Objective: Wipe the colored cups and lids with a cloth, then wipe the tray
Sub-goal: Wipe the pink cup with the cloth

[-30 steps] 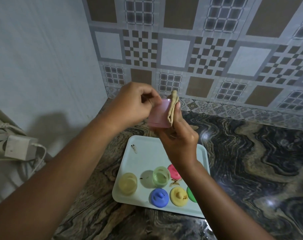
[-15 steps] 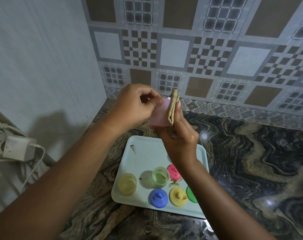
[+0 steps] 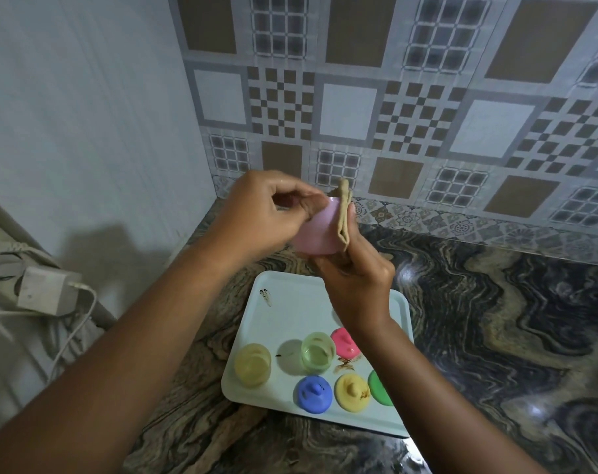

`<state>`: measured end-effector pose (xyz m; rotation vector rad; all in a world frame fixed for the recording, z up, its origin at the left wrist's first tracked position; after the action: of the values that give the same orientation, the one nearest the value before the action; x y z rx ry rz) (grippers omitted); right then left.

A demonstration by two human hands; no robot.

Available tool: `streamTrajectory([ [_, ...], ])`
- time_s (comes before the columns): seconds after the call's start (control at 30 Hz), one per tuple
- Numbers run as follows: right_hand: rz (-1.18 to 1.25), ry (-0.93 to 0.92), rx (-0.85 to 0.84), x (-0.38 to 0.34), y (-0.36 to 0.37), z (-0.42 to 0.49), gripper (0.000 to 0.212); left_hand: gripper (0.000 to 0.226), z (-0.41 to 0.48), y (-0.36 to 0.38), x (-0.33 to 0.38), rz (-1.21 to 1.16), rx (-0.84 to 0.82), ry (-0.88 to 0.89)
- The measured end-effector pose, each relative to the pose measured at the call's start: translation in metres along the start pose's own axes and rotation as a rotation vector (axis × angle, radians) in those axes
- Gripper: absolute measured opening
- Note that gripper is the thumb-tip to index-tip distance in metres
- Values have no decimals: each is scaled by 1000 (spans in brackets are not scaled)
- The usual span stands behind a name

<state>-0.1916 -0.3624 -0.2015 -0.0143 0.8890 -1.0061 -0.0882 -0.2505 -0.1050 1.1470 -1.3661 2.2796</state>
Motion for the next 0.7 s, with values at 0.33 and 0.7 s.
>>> streamTrajectory([
  [0.33, -97, -33, -69, -15, 2, -2, 77, 5, 0, 3, 6, 13, 2, 30],
  [0.7, -40, -37, -19, -13, -10, 1, 64, 7, -3, -7, 1, -139, 27, 6],
])
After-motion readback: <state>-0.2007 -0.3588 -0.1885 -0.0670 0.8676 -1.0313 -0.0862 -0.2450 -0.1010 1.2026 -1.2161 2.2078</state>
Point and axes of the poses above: each hand's wrist, its own z-axis towards the middle knuckle, its own y-axis out of the palm, x = y × z, the point moved 5 cm from there along z, towards the middle knuckle, and after that the axes turned 15 degrees about -x, right-handed, at the moved point
